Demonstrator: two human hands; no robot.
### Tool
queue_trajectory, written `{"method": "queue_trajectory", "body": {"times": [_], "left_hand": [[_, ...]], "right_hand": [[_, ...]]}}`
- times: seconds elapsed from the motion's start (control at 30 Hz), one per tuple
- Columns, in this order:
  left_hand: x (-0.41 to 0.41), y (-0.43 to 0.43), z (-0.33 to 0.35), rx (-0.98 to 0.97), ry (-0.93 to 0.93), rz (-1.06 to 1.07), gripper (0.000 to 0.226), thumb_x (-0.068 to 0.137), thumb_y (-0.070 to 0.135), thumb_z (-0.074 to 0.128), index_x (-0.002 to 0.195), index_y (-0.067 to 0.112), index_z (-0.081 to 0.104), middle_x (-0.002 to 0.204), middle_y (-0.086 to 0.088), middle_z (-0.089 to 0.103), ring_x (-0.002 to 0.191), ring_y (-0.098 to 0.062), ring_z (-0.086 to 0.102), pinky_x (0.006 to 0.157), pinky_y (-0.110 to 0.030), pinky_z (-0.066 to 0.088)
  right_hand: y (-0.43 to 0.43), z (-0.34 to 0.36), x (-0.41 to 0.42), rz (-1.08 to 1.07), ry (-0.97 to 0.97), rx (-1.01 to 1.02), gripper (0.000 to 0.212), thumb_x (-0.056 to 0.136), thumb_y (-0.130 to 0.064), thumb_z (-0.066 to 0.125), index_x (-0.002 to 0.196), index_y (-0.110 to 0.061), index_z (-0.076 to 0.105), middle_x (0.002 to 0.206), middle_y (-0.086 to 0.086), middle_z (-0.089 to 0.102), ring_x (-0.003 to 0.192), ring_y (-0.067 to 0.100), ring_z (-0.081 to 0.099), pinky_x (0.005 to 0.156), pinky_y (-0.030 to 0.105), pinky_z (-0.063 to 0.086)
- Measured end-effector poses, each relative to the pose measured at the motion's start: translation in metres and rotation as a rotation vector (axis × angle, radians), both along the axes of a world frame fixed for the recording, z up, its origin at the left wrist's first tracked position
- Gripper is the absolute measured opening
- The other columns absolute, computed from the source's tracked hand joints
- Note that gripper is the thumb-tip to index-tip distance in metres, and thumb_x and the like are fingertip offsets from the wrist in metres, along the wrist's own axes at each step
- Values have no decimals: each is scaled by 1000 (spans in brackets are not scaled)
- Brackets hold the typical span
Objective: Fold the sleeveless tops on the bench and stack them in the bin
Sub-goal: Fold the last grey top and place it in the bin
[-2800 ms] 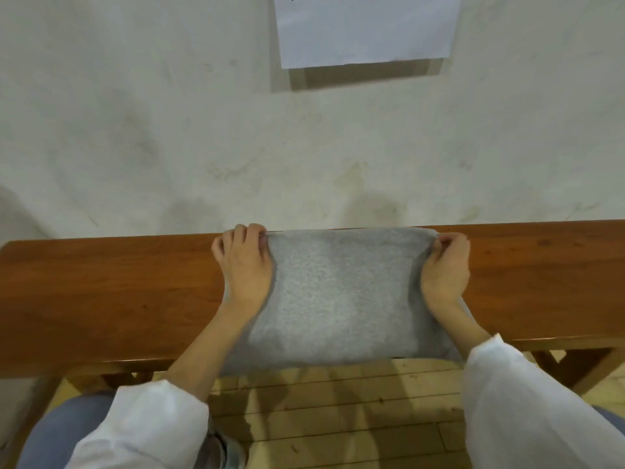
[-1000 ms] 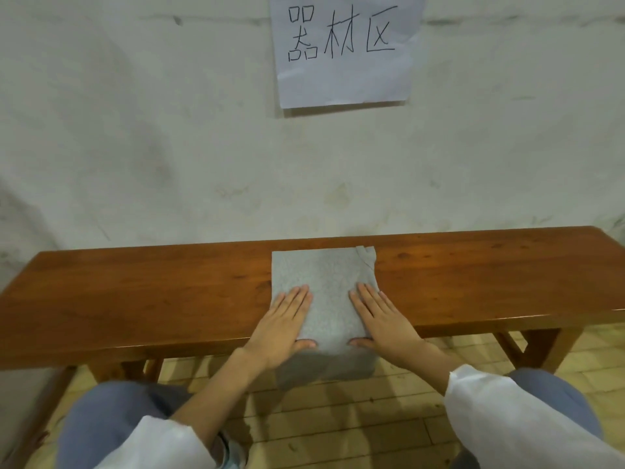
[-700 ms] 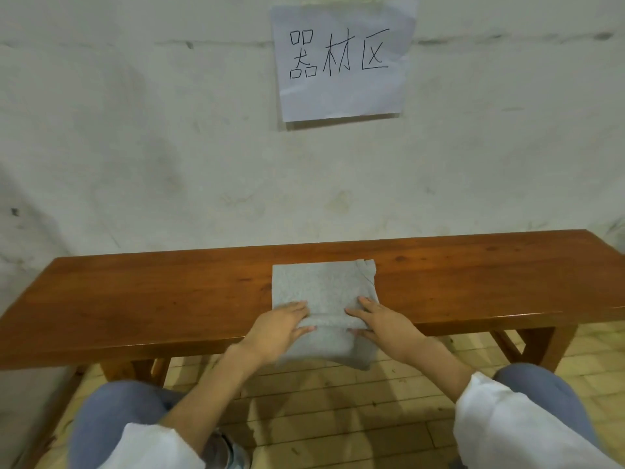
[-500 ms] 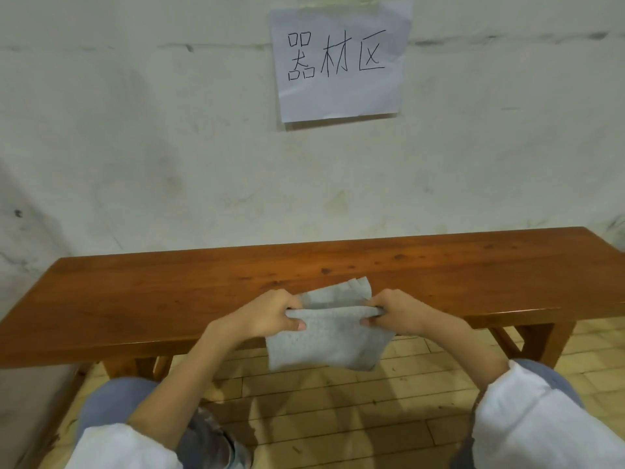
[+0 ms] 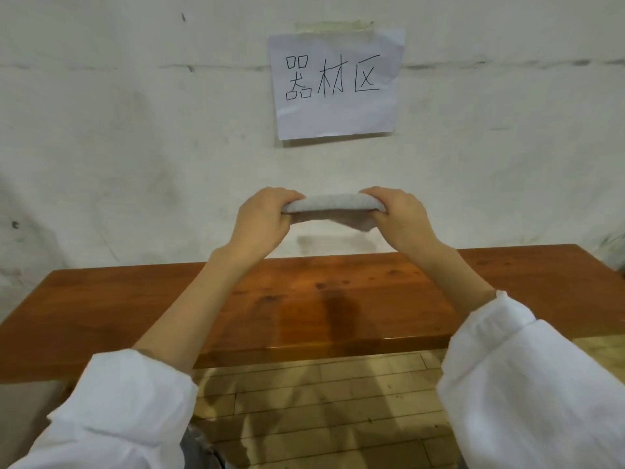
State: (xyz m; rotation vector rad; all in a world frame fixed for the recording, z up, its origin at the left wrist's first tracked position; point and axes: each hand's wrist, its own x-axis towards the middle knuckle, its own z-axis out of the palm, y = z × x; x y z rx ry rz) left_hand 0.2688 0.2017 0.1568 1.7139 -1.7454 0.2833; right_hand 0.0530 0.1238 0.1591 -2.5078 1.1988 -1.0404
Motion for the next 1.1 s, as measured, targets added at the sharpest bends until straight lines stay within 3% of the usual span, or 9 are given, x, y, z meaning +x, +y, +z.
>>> {"method": "queue_trajectory", "body": {"times": [0.1,0.27,0.37,0.53,0.63,0.77,0.83,0.9,1.1], "left_hand": [[5,10,-48,63,-116,-68,40,77,-11,58,111,7,69,98,-13,62,90,-33,55,73,-36,43],[-4,60,-156,528,-239,-204,53,86,-2,55,134,20,49,123,-4,50,107,-18,52,87,-25,45],[-5,74,-187,530,-182,-191,65,82,-3,61,139,22,41,135,-2,46,117,-17,50,93,-24,44],[-5,79,-196,630,-120,-170,76,81,6,62,145,27,26,136,5,32,119,-13,40,95,-21,38],[-1,78,-185,717,77,-205,62,88,16,57,142,32,32,126,13,35,102,-5,46,83,-12,41],[8,63,-175,585,553,-126,26,95,15,52,116,29,57,106,11,54,83,-5,56,71,-15,48],[19,45,-181,454,487,104,19,95,16,53,109,27,60,101,7,55,87,-11,56,78,-23,49],[28,24,-188,433,381,312,23,96,25,49,115,19,61,105,3,56,98,-16,53,89,-32,45],[29,-24,-197,469,510,485,13,92,31,56,100,21,58,99,2,59,106,-23,46,83,-34,27]], "right_hand": [[11,-45,-3,6,35,13,39,80,4,56,116,-7,66,118,15,65,110,35,59,96,36,42],[60,-156,-11,58,535,298,59,92,2,46,145,-22,35,151,3,35,140,21,30,117,31,18],[78,-190,-17,74,612,270,64,98,-5,40,152,-23,12,160,-4,8,147,12,1,113,25,-11],[82,-194,-26,106,591,318,64,100,-24,40,152,-25,3,158,-11,-3,142,4,-12,110,22,-16],[76,-195,-28,177,574,370,60,100,-29,38,152,-24,8,155,-15,0,143,3,-7,115,24,-10],[56,-191,-22,57,169,425,29,96,-24,51,124,-25,60,131,-16,50,120,-4,40,105,13,30],[35,-189,-14,-106,-4,440,20,94,-22,56,113,-22,64,115,-12,56,100,0,51,86,15,46],[12,-184,-4,-234,-87,491,23,93,-26,57,115,-18,61,111,-7,53,93,5,53,72,11,43],[-30,-187,21,-382,-148,605,25,89,-34,62,109,-18,64,102,-4,60,86,10,56,67,20,45]]}}
